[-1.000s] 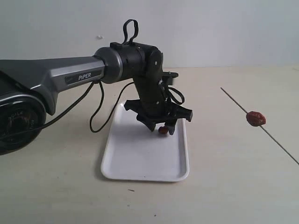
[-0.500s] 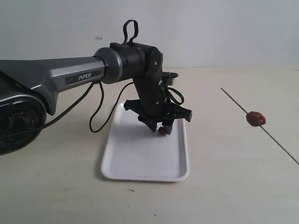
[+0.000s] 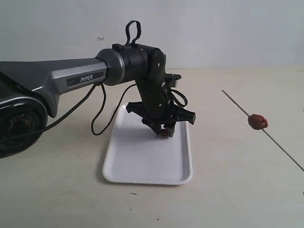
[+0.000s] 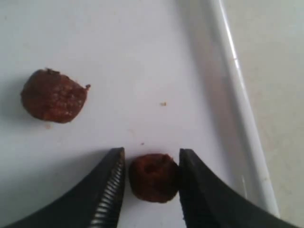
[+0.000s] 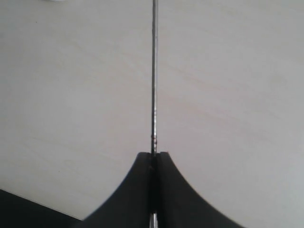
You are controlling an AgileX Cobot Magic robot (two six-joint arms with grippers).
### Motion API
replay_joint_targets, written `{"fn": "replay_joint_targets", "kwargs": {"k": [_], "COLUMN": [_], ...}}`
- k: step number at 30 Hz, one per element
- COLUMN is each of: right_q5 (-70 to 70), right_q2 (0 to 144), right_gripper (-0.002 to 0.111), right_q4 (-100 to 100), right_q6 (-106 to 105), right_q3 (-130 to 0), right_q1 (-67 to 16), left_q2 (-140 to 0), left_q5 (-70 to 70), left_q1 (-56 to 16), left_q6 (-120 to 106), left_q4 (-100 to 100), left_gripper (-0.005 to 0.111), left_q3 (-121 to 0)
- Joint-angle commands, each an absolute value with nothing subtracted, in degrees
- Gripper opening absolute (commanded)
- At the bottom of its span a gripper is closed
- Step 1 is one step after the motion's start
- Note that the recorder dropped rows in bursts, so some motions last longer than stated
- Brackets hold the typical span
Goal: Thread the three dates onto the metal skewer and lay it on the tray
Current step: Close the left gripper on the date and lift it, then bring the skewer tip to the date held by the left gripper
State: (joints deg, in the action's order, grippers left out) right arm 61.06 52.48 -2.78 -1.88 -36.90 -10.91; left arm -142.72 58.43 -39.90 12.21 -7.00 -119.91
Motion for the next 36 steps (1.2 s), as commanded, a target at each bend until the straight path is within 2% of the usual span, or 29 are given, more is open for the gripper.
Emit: {"fn": "replay_joint_targets", "kwargs": {"k": [1,6,20,27,32,36], "right_q5": [60.84,60.84,61.73,64.49,67.59,68.16], "right_q2": [51.96,51.96,51.96,51.96,52.31,52.46], "right_gripper": [0.000,0.000,0.000,0.000,0.000,0.000], "right_q4": [-2.87,-2.87,-2.87,-3.00,-11.56,-14.96], "right_q6": [-2.40,-2.40,-2.37,-2.62,-8.27,-11.07], "right_q3": [-36.91,-36.91,-36.91,-36.91,-36.91,-36.91], "right_q1": [-10.65,-10.65,-10.65,-10.65,-10.65,-10.65], "left_q2": [-142.64,-142.64,-139.99,-135.01,-131.29,-131.04], "left_q5": [58.72,58.82,56.92,61.29,69.96,69.96], "left_q1": [-39.97,-39.97,-39.97,-39.97,-39.72,-39.21], "left_q6": [12.25,11.96,0.74,-33.43,-63.05,-71.44], "left_q4": [-6.65,-6.45,-6.08,-6.19,-6.11,-6.50], "left_gripper": [0.036,0.025,0.026,0.026,0.026,0.026], "left_q3": [-120.10,-120.10,-120.10,-120.10,-120.10,-120.10]}}
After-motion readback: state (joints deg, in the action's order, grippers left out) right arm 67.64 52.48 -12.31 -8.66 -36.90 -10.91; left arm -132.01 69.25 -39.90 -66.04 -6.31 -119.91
